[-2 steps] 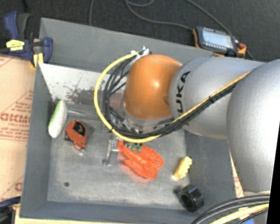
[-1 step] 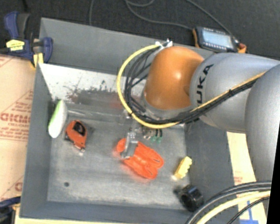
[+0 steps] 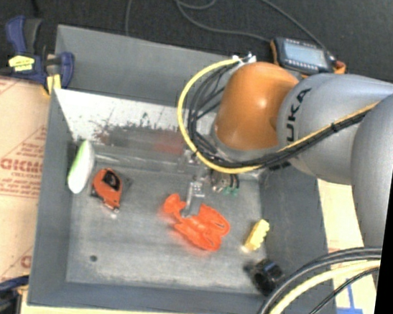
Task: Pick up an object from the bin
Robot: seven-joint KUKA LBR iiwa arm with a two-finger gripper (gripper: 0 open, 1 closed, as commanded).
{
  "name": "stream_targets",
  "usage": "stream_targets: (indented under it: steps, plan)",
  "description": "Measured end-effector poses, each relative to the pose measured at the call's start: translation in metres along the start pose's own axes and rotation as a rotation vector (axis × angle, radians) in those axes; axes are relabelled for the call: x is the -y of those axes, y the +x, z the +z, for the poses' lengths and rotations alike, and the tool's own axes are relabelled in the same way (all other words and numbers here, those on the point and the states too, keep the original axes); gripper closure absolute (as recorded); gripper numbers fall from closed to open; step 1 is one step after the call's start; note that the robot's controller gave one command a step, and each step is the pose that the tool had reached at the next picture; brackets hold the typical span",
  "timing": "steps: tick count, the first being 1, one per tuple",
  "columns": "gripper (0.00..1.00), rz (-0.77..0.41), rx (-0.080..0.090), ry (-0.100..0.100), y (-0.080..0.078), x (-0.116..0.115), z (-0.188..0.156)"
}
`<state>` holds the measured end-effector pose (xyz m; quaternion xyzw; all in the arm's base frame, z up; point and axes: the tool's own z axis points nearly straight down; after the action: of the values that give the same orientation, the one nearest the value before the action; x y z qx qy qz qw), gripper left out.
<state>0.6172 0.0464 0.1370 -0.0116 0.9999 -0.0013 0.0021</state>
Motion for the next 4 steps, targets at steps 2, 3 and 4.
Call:
stream_targets:
  steps: [2, 3, 4]
  plan:
    - [0.00, -0.110, 0.000, -0.003, 0.015, 0.050, 0.058]
    - [1.00, -0.168, 0.006, -0.003, 0.000, 0.028, 0.063]
    - [1.00, -0.167, 0.006, -0.004, 0.000, 0.028, 0.063]
